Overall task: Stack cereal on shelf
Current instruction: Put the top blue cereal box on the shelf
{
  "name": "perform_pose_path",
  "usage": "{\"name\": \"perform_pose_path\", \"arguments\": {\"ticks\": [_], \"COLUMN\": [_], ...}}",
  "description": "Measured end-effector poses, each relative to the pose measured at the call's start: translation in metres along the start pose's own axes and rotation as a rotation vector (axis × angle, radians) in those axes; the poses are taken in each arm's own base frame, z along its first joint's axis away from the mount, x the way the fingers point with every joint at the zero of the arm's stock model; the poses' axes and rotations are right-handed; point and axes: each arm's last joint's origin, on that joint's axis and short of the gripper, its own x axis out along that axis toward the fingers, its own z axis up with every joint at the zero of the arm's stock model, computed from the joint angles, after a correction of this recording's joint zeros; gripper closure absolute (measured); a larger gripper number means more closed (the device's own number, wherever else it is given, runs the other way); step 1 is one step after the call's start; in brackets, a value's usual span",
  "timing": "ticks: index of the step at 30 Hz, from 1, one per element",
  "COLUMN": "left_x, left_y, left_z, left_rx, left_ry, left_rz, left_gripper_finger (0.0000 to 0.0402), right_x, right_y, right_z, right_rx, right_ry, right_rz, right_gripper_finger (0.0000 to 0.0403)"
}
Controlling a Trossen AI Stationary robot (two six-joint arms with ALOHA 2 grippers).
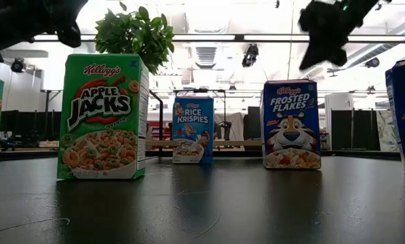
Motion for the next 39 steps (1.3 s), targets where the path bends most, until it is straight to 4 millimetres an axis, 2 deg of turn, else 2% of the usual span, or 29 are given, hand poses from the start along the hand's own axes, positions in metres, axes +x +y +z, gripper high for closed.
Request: {"name": "perform_pose_path", "arguments": {"ticks": [8,13,19,27,32,39], "left_x": [0.0,0.0,0.0,0.0,0.0,0.0], "left_y": [0.001,0.003,0.003,0.003,0.003,0.003], "left_z": [0.0,0.0,0.0,0.0,0.0,0.0], "left_rx": [0.0,0.0,0.0,0.0,0.0,0.0], "left_ry": [-0.002,-0.003,-0.002,-0.002,-0.002,-0.001], "left_rz": [0.033,0.105,0.105,0.105,0.105,0.105], "left_gripper_finger": [0.04,0.04,0.04,0.04,0.04,0.04], "right_x": [0.027,0.032,0.037,0.044,0.05,0.071], "right_y": [0.022,0.038,0.056,0.064,0.069,0.073], "right_z": [0.005,0.017,0.033,0.047,0.051,0.051], "right_rx": [-0.04,-0.087,-0.124,-0.009,-0.003,-0.002], "right_ry": [0.133,0.124,0.173,0.278,0.344,0.402], "right_rz": [0.003,-0.017,-0.031,-0.13,-0.128,-0.161], "right_gripper_finger": [0.0394,0.0394,0.0394,0.0391,0.0344,0.0222]}}
